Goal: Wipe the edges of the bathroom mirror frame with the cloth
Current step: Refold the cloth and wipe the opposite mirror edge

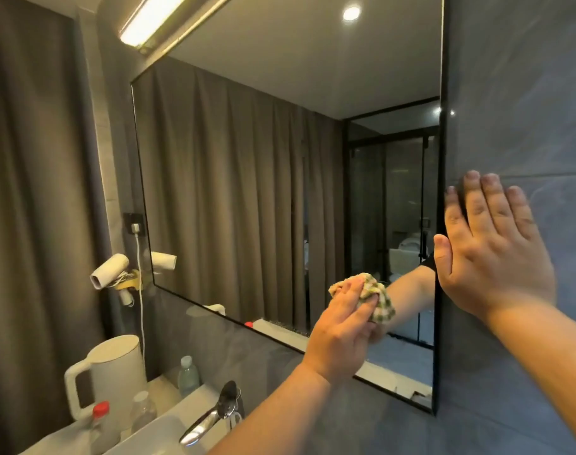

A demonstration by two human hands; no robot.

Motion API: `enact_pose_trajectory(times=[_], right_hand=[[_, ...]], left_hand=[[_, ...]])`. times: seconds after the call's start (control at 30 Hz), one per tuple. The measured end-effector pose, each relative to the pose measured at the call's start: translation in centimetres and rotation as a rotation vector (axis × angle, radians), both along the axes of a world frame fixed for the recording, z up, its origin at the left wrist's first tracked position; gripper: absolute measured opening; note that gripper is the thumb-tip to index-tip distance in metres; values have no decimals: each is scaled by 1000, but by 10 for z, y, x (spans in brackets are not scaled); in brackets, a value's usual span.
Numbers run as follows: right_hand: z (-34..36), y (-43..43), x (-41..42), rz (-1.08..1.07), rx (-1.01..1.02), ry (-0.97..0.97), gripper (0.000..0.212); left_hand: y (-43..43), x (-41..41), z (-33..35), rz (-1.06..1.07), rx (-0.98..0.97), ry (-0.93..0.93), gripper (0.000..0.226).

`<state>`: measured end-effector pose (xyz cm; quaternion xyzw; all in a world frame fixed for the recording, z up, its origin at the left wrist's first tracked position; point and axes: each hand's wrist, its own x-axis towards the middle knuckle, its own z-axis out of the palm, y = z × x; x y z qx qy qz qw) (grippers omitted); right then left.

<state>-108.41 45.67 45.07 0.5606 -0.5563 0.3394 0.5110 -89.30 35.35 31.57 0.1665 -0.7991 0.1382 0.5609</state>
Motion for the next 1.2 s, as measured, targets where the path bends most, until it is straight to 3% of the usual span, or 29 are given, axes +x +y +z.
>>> enact_pose_trajectory(times=[0.1,0.3,0.4,0.73,1.0,1.2], right_hand=[[-5,0,-1,6,0,11,65],[-17,-2,-2,16,7,23,68],[-19,-4,-2,31,7,15,69],[-24,-19,-8,77,1,-24,69],[-30,-36,-17,91,13,-33,68],[-32,-40,-18,141,-20,-57,65]], left_hand=[[-15,13,-17,72,67,53,40],[-16,27,-56,165,646,563,47],[-11,22,-61,249,797,633,51],[-4,10,-77,175,726,486,54],[-86,82,-50,351,931,809,51],[-142,122,-52,357,1052,910,39]])
